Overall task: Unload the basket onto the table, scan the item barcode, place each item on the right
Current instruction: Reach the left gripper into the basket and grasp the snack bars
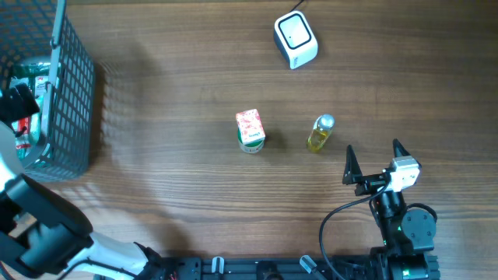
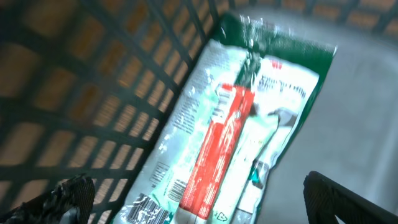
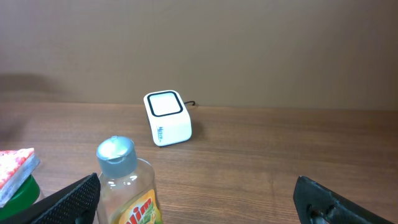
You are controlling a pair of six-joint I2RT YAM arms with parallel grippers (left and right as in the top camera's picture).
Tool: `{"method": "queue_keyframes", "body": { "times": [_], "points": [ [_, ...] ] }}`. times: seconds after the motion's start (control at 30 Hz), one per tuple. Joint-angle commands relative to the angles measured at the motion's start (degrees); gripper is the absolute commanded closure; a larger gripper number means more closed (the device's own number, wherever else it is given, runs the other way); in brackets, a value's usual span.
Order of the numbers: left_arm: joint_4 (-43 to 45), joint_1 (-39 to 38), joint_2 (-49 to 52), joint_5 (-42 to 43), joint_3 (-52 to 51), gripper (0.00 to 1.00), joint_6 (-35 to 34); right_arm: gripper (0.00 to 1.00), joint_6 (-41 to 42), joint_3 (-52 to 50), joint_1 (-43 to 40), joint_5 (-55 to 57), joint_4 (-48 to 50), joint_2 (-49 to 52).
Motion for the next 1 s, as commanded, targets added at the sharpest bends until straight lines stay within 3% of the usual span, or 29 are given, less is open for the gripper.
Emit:
{"method": "queue_keyframes", "body": {
  "times": [0.0, 0.33, 0.5, 0.97],
  "points": [
    [0.6, 1.7, 4.0, 4.0, 0.3, 0.00, 7.7, 0.00, -0.5, -0.1, -0.2, -0.5, 0.1, -0.2],
    [1.5, 4.1, 11.2, 14.3, 0.3, 0.00, 21.7, 0.00, -0.5, -0.1, -0.2, -0.5, 0.1, -0.2],
    [1.5, 4.3, 11.4, 15.0, 0.3, 0.00, 26.3, 0.00, -0.5, -0.1, -0.2, -0.5, 0.1, -0.2],
    [2.6, 6.6, 18.0, 15.0, 0.3, 0.00, 25.6, 0.00, -0.5, -0.1, -0.2, -0.5, 0.1, -0.2]
  ]
}}
